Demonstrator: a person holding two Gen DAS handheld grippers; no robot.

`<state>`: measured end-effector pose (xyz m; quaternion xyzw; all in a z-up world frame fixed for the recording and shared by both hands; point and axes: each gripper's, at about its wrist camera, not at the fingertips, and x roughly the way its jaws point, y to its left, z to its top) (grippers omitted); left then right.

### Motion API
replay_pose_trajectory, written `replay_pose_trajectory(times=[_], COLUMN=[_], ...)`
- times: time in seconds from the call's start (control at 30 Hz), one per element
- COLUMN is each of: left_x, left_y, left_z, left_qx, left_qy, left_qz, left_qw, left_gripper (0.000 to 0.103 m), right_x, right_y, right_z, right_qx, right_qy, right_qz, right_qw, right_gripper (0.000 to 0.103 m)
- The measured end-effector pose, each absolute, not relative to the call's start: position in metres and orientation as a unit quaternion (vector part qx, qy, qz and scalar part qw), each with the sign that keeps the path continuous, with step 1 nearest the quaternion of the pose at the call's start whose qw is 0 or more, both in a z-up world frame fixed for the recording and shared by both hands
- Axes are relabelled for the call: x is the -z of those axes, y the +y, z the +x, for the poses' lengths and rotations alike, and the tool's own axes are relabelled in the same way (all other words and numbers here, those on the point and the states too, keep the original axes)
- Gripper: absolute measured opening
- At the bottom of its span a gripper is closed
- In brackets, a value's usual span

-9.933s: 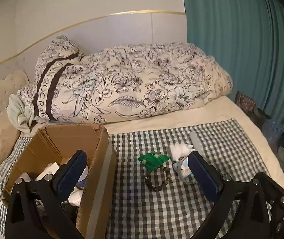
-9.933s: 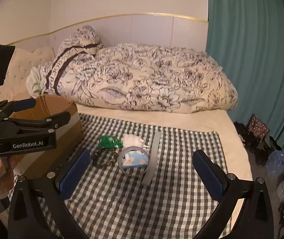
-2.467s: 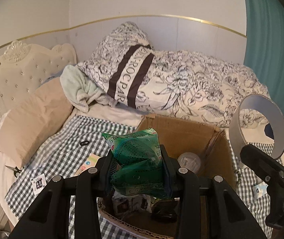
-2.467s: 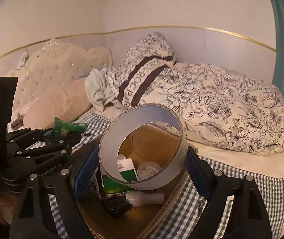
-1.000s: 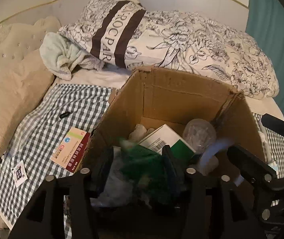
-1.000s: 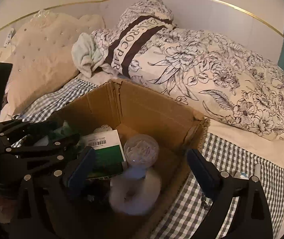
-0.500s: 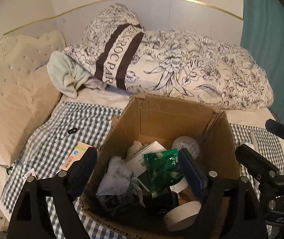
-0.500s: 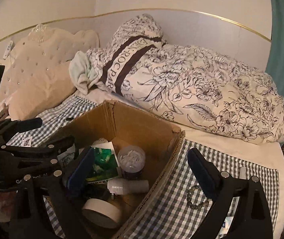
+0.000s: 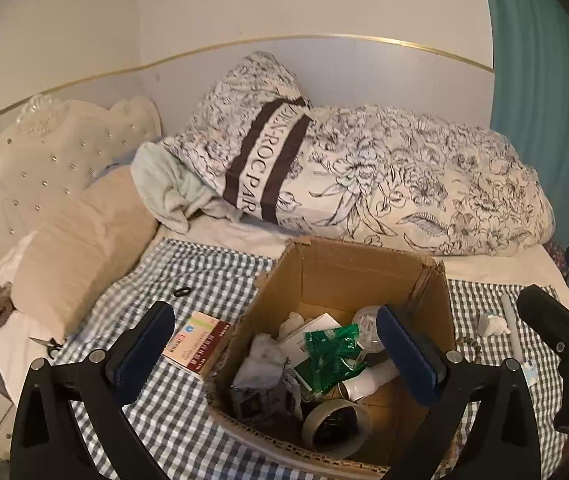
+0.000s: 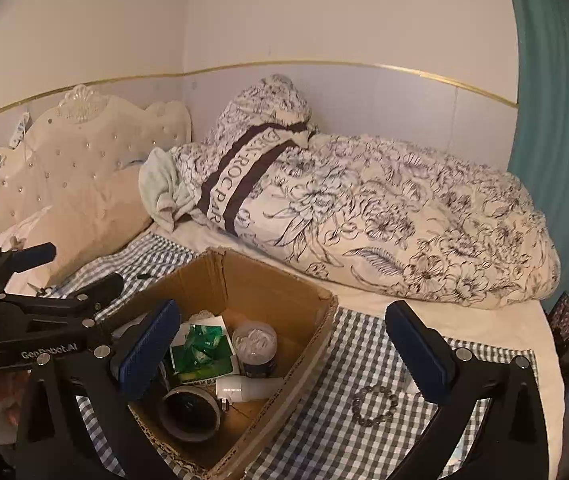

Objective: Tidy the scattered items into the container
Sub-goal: 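Move both tools back over the remaining items on the checkered cloth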

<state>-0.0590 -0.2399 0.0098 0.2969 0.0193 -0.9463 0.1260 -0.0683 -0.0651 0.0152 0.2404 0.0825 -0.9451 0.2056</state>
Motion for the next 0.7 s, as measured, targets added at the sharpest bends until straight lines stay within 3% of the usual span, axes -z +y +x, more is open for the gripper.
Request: replay_pose_trajectory(times=[0.7], left_x=[-0.069], left_y=[-0.209], left_z=[-0.007], left_qx=[0.970], left_qy=[0.027], left_qz=[0.212], left_qw=[0.116], left_gripper=[0.103], right_x=[-0.064], right_y=[-0.017], right_z=[-0.023], right_qx=[0.960], right_qy=[0.075], right_qz=[0.195], right_qw=[0.185], right_gripper=[0.103])
